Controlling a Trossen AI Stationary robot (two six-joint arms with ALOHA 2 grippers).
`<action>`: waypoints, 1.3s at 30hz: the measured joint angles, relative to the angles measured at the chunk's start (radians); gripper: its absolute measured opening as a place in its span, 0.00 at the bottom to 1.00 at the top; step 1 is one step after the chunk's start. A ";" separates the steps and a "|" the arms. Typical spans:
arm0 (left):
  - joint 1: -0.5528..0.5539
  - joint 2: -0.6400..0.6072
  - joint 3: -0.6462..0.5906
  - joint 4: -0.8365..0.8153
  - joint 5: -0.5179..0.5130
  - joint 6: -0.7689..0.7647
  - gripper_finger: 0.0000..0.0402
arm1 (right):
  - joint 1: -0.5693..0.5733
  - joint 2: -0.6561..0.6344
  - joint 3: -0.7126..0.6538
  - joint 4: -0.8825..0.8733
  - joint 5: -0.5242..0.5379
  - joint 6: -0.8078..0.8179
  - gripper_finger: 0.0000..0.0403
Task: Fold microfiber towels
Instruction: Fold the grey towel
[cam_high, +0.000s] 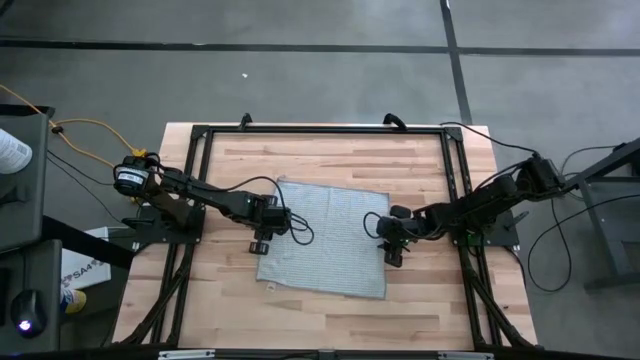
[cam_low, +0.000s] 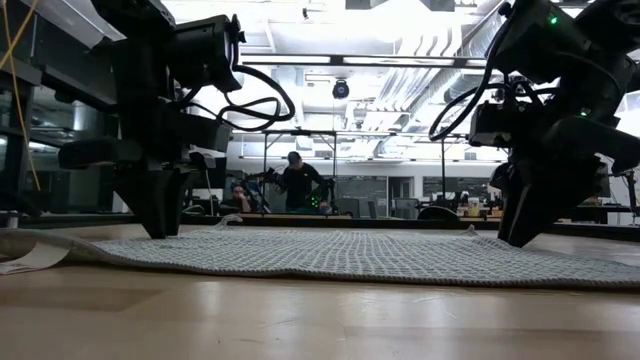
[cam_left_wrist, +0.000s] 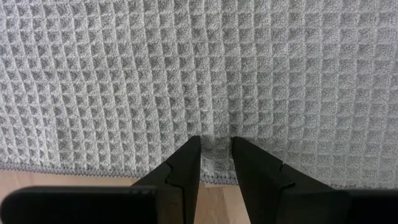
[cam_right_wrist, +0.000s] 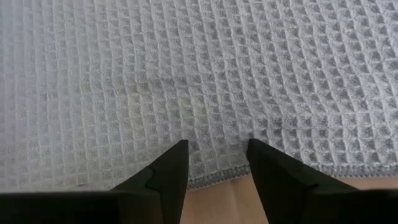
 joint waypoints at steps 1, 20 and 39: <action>0.000 0.000 0.000 0.000 0.000 0.000 0.25 | 0.000 0.000 0.000 0.000 0.001 0.010 0.40; 0.000 0.000 0.000 -0.003 0.003 -0.006 0.25 | 0.056 0.002 -0.003 -0.050 0.099 -0.114 0.40; 0.000 0.000 0.000 -0.007 0.006 -0.008 0.25 | 0.025 0.001 -0.003 -0.054 0.014 -0.040 0.40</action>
